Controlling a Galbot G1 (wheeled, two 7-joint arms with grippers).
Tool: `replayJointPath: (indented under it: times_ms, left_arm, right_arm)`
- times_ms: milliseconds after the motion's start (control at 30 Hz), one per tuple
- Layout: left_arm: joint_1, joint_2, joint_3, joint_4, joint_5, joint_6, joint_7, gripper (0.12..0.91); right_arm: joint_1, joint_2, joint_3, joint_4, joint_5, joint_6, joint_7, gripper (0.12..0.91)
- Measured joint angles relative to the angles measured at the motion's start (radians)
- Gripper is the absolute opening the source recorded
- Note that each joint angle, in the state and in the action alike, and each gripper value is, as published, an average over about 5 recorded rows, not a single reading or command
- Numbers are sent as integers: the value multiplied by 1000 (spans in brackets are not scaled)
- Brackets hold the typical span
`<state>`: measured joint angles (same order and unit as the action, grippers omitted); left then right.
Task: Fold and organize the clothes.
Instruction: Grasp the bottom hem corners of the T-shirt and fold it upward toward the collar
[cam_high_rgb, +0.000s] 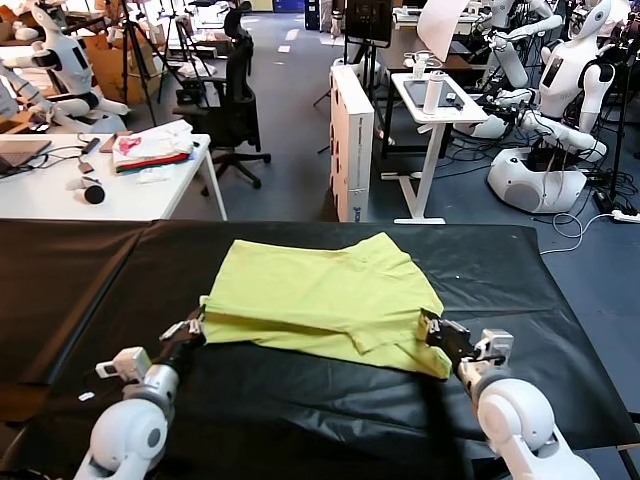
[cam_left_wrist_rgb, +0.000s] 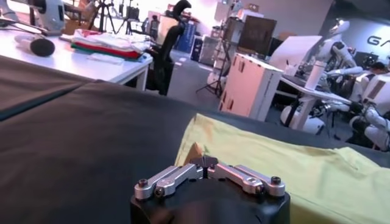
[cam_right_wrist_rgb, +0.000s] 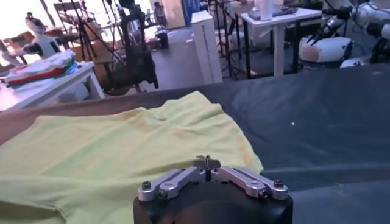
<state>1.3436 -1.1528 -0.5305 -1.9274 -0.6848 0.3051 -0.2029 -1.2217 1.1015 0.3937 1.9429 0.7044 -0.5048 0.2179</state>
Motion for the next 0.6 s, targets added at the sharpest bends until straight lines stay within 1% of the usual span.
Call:
replayJointPath:
  times_ms: [200, 267, 300, 367, 400, 433, 467, 500, 533, 600]
  left_arm:
    - [-27, 3, 7, 39, 1, -1, 0, 147]
    - [-33, 4, 7, 49, 1, 0, 0, 147]
    - [-35, 4, 7, 53, 1, 1, 0, 147]
    - [-36, 4, 7, 58, 2, 3, 0, 148]
    - [-35, 4, 7, 59, 3, 4, 0, 160]
    - [-33, 3, 7, 59, 4, 5, 0, 190]
    - [-31, 3, 6, 60, 6, 5, 1, 221]
    - [-29, 2, 5, 61, 7, 5, 1, 270]
    - [-27, 2, 4, 61, 9, 4, 1, 338]
    - [-23, 2, 1, 61, 10, 4, 1, 452]
  right_arm:
    - [-1, 7, -2, -12, 0, 3, -21, 138]
    - [-3, 9, -2, -13, -1, 5, -30, 146]
    - [-6, 9, 0, -12, -2, 6, -37, 165]
    - [-11, 8, 4, -7, -3, 7, -52, 242]
    - [-15, 6, 8, -4, -3, 7, -60, 296]
    - [-18, 4, 12, 1, -4, 8, -68, 369]
    - [-22, 1, 16, 6, -4, 8, -74, 426]
    - [-26, -2, 21, 11, -5, 7, -79, 483]
    - [-30, -6, 26, 17, -6, 6, -82, 558]
    - [-40, -14, 37, 32, -13, -4, -84, 672]
